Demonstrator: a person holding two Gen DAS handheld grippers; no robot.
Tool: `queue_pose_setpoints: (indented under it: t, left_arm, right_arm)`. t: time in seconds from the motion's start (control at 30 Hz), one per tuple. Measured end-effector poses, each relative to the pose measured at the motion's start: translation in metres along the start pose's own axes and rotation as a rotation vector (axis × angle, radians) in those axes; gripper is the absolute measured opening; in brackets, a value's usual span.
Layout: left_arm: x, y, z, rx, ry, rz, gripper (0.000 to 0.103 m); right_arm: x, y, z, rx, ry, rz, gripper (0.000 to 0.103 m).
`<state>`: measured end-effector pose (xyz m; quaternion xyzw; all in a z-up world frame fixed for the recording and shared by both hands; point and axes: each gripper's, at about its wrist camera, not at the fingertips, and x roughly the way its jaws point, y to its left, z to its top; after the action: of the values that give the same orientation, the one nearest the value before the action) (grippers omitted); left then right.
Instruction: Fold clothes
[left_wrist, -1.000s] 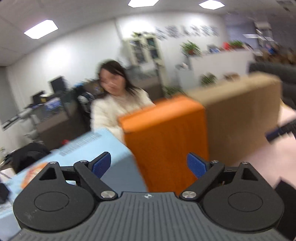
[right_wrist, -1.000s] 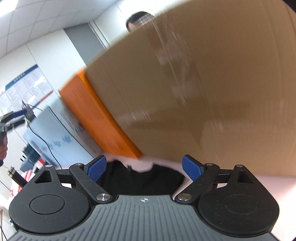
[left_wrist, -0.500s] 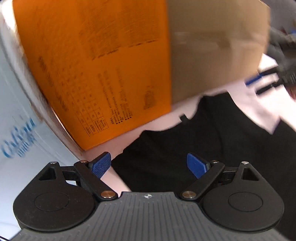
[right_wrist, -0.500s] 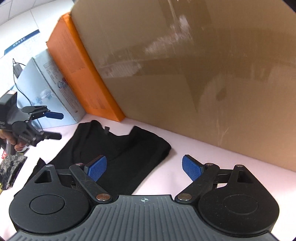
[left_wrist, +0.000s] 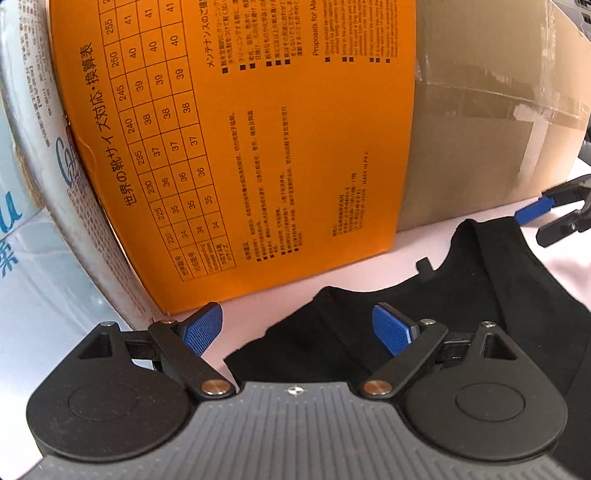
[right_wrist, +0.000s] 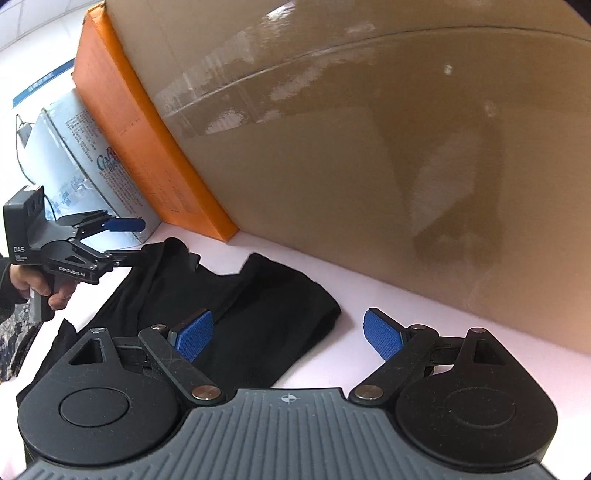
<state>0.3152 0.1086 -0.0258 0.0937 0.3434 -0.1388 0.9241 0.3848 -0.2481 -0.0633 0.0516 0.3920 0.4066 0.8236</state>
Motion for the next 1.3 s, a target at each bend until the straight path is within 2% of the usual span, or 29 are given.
queue_pose_setpoints:
  t: [0.2,0.33,0.43,0.57,0.63,0.73,0.77,0.8,0.83,0.87,0.93,1.13,1.3]
  left_arm:
    - [0.007,0.002,-0.007,0.110,0.008,-0.047,0.076]
    - [0.007,-0.001,-0.010,0.175,-0.019,-0.018,0.073]
    - [0.010,-0.002,-0.008,0.180,-0.032,-0.009,0.072]
    - [0.020,-0.001,-0.007,0.171,-0.004,-0.029,0.073]
    - [0.023,0.001,-0.003,0.155,0.009,-0.040,0.073]
    - [0.028,0.004,0.001,0.116,0.040,-0.068,0.073]
    - [0.029,0.005,0.001,0.104,0.044,-0.082,0.062]
    - [0.029,0.005,0.002,0.097,0.046,-0.101,0.052]
    - [0.027,0.004,0.002,0.096,0.047,-0.126,0.035]
    - [0.026,0.003,0.003,0.102,0.047,-0.139,0.024]
    - [0.023,0.000,0.003,0.132,0.047,-0.133,0.012]
    - [0.006,-0.005,0.002,0.189,0.012,-0.088,0.010]
    - [-0.024,-0.010,0.002,0.195,-0.028,-0.077,0.007]
  right_arm:
    - [0.014,0.005,0.011,-0.073,0.006,0.017,0.084]
    - [0.024,0.007,0.015,-0.125,0.026,0.009,0.073]
    - [0.025,0.006,0.015,-0.134,0.027,0.019,0.071]
    - [0.025,0.004,0.016,-0.149,0.035,0.003,0.056]
    - [0.025,0.003,0.017,-0.154,0.043,-0.008,0.052]
    - [0.026,0.005,0.018,-0.172,0.060,-0.030,0.034]
    - [0.026,0.007,0.019,-0.180,0.072,-0.031,0.014]
    - [0.025,0.009,0.019,-0.189,0.085,-0.033,0.005]
    - [0.025,0.011,0.020,-0.197,0.097,-0.034,0.005]
    - [0.023,0.011,0.021,-0.200,0.102,-0.033,0.005]
    - [0.021,0.011,0.021,-0.192,0.097,-0.035,0.005]
    - [0.009,0.016,0.023,-0.181,0.076,-0.022,0.005]
    - [-0.014,0.030,0.024,-0.163,0.039,0.012,0.005]
